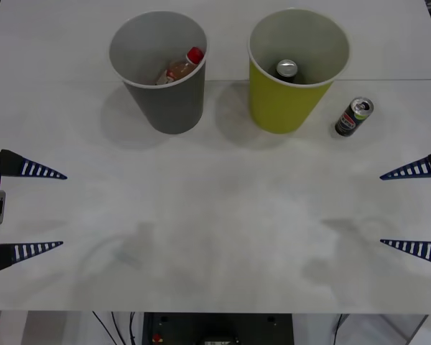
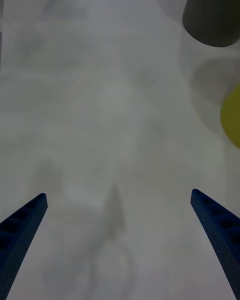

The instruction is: Put the can into the green bin and the plastic bottle into the gray bin

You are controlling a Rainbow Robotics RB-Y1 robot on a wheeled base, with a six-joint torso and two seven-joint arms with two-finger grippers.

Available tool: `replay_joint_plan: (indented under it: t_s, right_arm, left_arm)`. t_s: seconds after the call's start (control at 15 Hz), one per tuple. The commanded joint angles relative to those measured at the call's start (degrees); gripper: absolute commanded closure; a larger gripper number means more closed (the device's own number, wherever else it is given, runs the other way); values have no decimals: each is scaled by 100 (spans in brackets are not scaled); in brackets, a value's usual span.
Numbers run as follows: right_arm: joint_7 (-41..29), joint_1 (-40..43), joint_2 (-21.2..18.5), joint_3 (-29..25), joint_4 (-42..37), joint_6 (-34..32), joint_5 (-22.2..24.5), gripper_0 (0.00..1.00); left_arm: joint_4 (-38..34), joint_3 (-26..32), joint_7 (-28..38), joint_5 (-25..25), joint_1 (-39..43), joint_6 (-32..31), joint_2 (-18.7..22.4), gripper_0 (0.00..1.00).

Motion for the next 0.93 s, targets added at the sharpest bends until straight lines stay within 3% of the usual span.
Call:
replay_joint_plan:
  t_s: [0.07, 0.47, 0.93]
  right_arm:
    - [0, 0, 0, 0, 0, 0, 0, 0]
    - [8, 196, 145, -293, -66, 31, 85, 0]
    - [-106, 908, 137, -12, -137, 1728, 59, 0]
  left_arm:
    - [0, 0, 0, 0, 0, 0, 0, 0]
    - [0, 0, 0, 0, 0, 0, 0, 0]
    - [0, 0, 0, 0, 0, 0, 0, 0]
